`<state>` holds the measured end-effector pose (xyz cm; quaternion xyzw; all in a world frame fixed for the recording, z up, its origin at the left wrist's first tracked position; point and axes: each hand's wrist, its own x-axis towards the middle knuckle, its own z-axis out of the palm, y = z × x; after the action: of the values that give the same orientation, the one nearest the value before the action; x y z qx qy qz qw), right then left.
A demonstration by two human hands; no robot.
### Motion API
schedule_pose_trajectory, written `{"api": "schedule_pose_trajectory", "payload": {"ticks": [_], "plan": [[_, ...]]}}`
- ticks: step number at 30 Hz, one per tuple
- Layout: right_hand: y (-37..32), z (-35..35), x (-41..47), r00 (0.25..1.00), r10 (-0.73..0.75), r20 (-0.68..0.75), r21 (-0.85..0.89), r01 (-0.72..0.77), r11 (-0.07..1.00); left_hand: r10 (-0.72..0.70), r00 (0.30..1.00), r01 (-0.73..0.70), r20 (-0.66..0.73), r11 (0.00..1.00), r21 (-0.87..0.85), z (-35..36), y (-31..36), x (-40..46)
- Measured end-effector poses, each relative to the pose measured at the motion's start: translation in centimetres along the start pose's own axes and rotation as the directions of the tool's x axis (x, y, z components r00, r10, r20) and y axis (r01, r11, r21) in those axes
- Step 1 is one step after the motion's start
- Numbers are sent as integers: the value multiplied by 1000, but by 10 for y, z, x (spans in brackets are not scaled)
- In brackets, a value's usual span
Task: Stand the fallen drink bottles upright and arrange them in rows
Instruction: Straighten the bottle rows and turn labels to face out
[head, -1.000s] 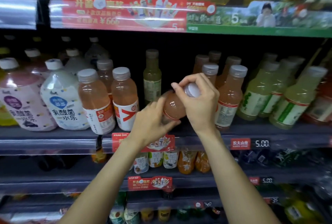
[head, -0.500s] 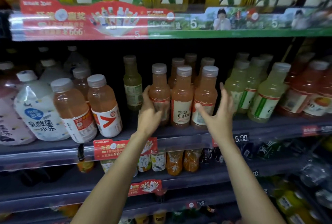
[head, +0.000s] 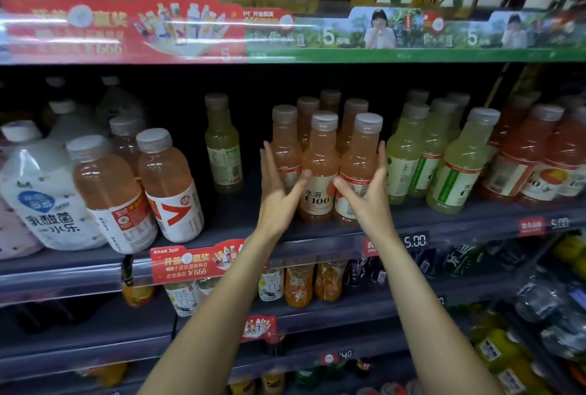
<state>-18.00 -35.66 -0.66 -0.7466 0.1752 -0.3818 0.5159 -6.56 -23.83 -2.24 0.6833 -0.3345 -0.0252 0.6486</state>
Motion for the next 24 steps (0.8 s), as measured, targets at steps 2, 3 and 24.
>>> {"api": "schedule_pose_trajectory", "payload": {"ticks": [2,3,24], "plan": [[2,-2,1,1000,-1,-2,11,1,1000,-4,999,3,45,1000,19,-1,1,0],[2,-4,2,1000,0,-4,6,0,1000,-3,998,1,69,999,35,-3,2,0],[4,2,-31,942,-253,-220,-378,157,913,91,970,123,-223,609,783,-71,-48,55]]}}
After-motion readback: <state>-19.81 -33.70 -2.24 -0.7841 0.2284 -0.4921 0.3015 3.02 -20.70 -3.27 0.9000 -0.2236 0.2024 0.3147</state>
